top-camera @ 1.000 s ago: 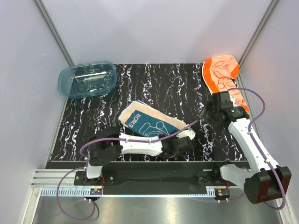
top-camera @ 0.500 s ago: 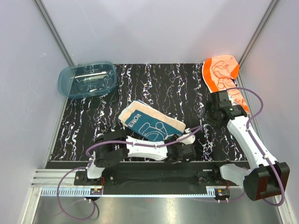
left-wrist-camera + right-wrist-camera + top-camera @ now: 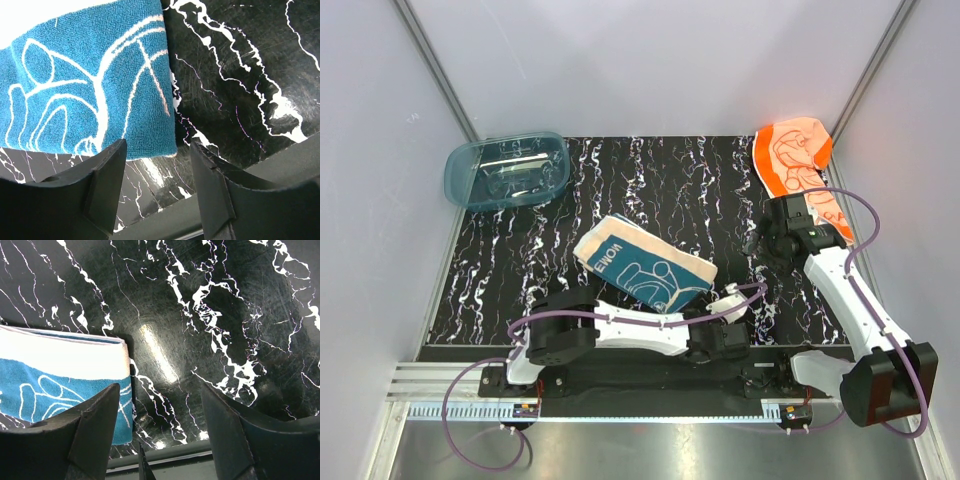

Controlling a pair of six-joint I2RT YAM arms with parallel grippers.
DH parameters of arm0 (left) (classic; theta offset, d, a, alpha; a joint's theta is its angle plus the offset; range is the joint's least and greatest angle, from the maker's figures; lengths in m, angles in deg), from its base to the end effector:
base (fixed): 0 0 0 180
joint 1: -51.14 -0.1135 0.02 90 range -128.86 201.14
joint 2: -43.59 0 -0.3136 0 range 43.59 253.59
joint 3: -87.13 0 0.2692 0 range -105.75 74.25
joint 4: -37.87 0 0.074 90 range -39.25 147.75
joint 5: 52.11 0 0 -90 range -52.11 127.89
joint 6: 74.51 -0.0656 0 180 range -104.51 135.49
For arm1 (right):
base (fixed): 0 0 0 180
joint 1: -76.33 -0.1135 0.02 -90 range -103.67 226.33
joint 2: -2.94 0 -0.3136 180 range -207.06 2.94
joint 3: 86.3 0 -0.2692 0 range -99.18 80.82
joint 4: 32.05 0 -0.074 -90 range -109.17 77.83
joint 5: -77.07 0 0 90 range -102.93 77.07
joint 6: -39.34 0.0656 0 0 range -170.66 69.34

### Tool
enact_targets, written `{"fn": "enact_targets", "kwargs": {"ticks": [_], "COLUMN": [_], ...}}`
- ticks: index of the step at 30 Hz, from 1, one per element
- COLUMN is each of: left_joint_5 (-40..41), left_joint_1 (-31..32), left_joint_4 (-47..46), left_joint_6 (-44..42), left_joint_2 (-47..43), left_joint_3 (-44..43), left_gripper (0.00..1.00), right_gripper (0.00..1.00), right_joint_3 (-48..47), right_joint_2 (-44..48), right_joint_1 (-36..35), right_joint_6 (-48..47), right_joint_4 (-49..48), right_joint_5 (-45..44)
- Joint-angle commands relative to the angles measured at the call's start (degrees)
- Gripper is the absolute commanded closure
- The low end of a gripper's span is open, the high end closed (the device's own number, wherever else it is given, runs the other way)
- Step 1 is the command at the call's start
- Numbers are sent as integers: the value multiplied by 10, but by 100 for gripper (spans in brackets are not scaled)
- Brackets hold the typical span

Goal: Roll the towels
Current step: Roll the towel

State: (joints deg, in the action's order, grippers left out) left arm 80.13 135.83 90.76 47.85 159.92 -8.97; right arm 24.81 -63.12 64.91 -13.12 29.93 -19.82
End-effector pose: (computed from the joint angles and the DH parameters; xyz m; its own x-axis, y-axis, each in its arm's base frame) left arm 0.0853 -0.4413 0.1842 -0.4597 0.6641 -0.5896 0.5600 0.7320 0.3880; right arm 0.2299 0.0384 0.2940 -0.7503 0.4656 -0.4694 0.4047 0.8848 0.2308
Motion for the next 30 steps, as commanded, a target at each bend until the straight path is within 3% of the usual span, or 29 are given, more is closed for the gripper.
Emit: {"fn": "enact_targets", "kwargs": {"ticks": [1, 14, 17, 23, 27, 28, 30], "left_joint_5": [10, -47, -58, -92, -159, -210, -261], "left_joint_1": [-3, -20, -20, -28, -55, -73, -94], "left_joint_4": [-7, -92, -110, -142, -176, -201, -223], "left_joint_6": [13, 8, 7, -4, -18, -19, -20], "left_joint_2": [5, 7, 1, -28, -103, -119, -156], "left_joint_3": [-5, 65, 78, 104, 139, 152, 177], "left_gripper": [43, 53, 63, 100, 100, 100, 100], "right_gripper": [27, 27, 28, 28, 29, 30, 32], "right_joint_3": [-1, 7, 7, 3, 3, 7, 3], "right_joint_2": [-1, 3, 5, 1, 10, 11, -2], "right_joint_1": [4, 3, 3, 3, 3, 3, 2], "right_joint_6": [0, 2, 3, 6, -28, -38, -39], "right_joint_4": [-13, -11, -12, -16, -77, -94, -110], "right_joint_5": [7, 4, 1, 12, 114, 183, 223]}}
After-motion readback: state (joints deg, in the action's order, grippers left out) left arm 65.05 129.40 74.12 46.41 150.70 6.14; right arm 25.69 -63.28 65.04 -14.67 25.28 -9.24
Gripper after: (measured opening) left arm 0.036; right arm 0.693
